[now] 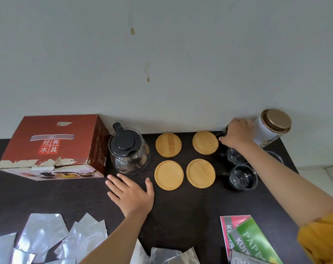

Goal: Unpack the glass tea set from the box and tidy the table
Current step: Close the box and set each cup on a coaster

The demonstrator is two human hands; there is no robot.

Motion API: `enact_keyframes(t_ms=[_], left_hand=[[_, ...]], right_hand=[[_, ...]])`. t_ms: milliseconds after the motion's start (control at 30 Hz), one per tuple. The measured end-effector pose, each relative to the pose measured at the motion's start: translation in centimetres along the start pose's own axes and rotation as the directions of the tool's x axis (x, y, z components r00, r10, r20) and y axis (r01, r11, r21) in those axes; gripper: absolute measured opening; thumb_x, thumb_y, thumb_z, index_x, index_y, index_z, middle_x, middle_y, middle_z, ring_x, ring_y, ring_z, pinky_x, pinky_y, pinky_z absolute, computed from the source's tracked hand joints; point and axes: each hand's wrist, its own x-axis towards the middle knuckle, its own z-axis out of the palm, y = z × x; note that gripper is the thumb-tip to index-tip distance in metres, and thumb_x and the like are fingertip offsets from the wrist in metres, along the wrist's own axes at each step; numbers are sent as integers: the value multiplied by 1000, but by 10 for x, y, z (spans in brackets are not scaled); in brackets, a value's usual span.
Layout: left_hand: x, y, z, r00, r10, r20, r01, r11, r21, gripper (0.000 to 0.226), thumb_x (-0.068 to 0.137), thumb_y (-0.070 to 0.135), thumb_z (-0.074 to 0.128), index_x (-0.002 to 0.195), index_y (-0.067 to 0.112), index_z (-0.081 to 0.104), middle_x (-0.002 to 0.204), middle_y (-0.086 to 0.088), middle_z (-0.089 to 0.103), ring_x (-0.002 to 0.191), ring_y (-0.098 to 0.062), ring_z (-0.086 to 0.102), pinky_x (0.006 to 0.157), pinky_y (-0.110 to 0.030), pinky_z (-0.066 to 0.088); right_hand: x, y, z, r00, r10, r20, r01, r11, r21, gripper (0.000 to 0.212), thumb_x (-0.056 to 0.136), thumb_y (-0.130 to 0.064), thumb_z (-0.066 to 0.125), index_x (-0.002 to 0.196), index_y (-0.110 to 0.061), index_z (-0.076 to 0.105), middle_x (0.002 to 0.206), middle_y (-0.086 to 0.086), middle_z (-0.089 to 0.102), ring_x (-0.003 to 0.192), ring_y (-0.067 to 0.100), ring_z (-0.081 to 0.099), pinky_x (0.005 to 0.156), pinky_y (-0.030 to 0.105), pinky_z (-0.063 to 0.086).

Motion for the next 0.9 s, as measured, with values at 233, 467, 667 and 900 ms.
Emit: enact_keyframes(t_ms=[233,467,667,900], left_hand=[[2,-1,2,1000,-3,-7,3,1000,11,98,78,64,26,143,-9,20,151,-32,14,141,-45,10,108,-59,21],[2,-1,1,1000,0,-13,1,1000,10,97,79,64,26,143,-9,21,151,-32,14,141,-45,11,108,-59,21],[3,-2,1,1000,1,-12,0,1000,9,97,79,63,28,143,-9,21,151,-33,14,140,-46,11,107,-59,21],[1,-2,0,1000,-1,-12,1,1000,17,96,79,63,28,143,-9,22,150,-33,15,140,-46,12,107,-59,23]], right_hand=[[9,6,1,994,71,84,-67,996,-55,69,74,-44,72,123,-1,47,129,19,47,126,42,34,99,48,35],[3,6,-3,998,60,-22,-59,998,37,54,65,-48,76,89,-4,55,104,18,59,108,40,44,82,42,42],[-24,-29,-12,984,-48,-171,63,995,80,73,67,-56,74,111,-2,53,114,18,54,109,38,49,85,42,43],[-61,-103,5,972,-193,-136,222,944,244,72,69,-59,73,117,-9,52,116,10,49,109,28,47,75,32,41]])
